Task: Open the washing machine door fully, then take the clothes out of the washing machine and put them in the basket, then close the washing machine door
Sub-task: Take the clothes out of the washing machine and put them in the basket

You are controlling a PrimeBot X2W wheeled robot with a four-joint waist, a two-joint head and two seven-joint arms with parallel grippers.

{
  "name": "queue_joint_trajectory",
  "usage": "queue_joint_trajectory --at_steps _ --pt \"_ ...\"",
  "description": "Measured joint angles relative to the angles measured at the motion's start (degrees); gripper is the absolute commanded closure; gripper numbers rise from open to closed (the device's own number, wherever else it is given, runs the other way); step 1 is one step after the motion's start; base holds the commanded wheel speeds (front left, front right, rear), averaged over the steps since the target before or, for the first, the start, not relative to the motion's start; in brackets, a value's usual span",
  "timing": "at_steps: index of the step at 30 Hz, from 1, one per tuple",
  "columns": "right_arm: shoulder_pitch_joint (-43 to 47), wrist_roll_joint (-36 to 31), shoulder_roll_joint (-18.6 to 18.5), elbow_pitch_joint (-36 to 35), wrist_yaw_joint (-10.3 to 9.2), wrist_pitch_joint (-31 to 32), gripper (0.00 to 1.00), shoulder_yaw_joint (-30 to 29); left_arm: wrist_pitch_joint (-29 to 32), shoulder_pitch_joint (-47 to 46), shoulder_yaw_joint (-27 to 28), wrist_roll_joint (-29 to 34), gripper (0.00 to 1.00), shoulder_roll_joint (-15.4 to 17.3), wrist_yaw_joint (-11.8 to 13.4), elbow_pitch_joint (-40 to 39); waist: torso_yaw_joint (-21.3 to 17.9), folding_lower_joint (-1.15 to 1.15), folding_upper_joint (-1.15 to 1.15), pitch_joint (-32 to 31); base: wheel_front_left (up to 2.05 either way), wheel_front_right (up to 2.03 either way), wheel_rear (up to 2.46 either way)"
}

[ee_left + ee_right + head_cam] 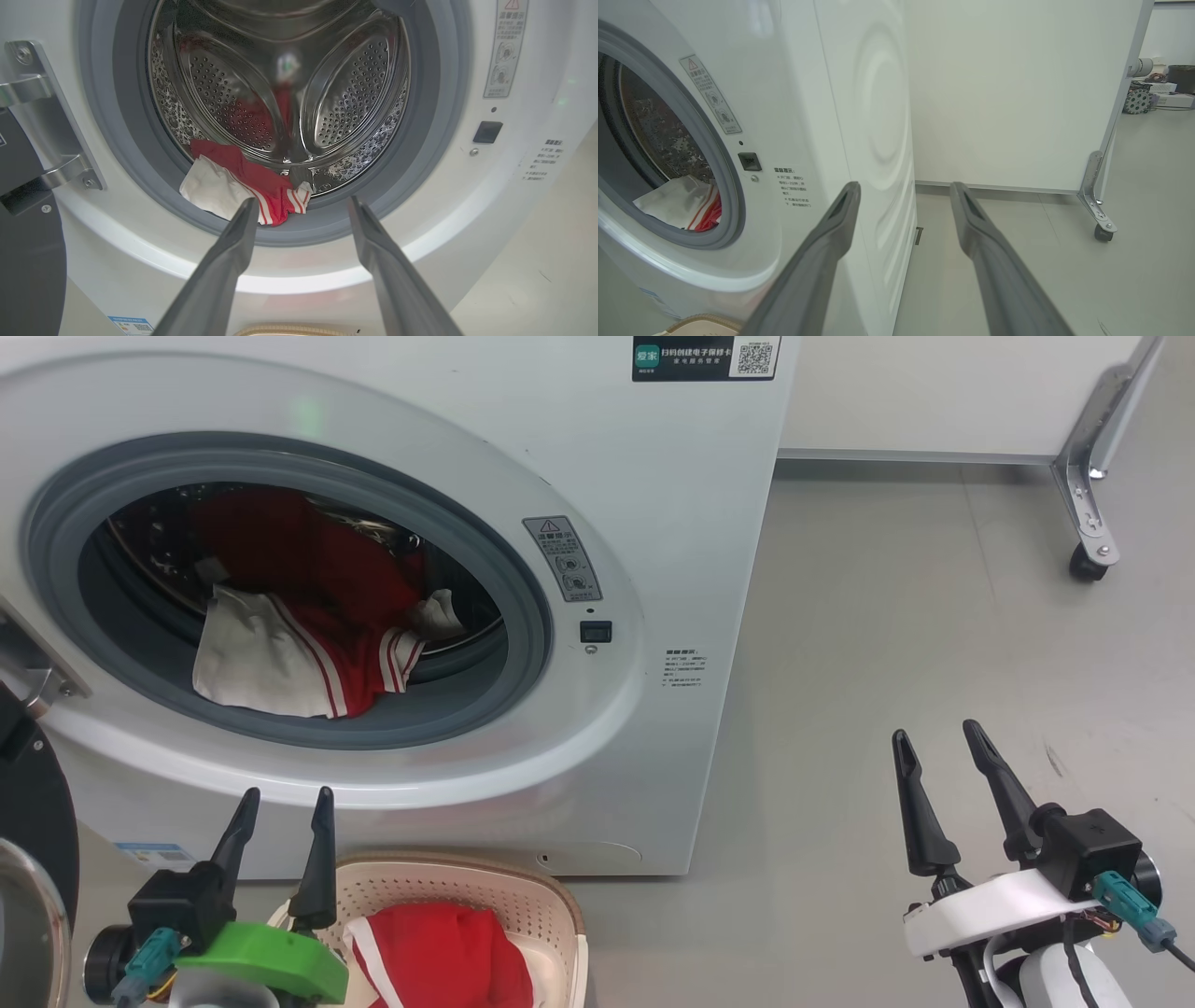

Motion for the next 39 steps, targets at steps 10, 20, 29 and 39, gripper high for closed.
queue_joint_trajectory --at_steps 10,20,29,39 --pt "0.0 0.3 0.4 -0.3 0.00 0.0 0.00 0.2 0.0 2.7 0.0 0.2 0.00 -0.2 0.0 -4.1 -0.7 0.00 0.00 0.1 0.00 0.00 0.00" --pt "0.0 0.3 0.4 -0.5 0.00 0.0 0.00 0.3 0.0 4.4 -0.1 0.6 0.00 -0.2 0.0 -5.8 -0.8 0.00 0.00 0.3 0.00 0.00 0.00" --pt "0.0 0.4 0.5 -0.6 0.00 0.0 0.00 0.3 0.0 5.4 -0.3 1.6 0.00 -0.2 0.0 -7.0 -1.1 0.00 0.00 0.7 0.00 0.00 0.00" --pt "0.0 0.4 0.6 -0.9 0.00 0.0 0.00 1.4 0.0 6.5 0.0 2.1 0.00 -0.2 0.9 -6.0 -2.0 0.00 0.00 1.7 0.00 0.00 0.00"
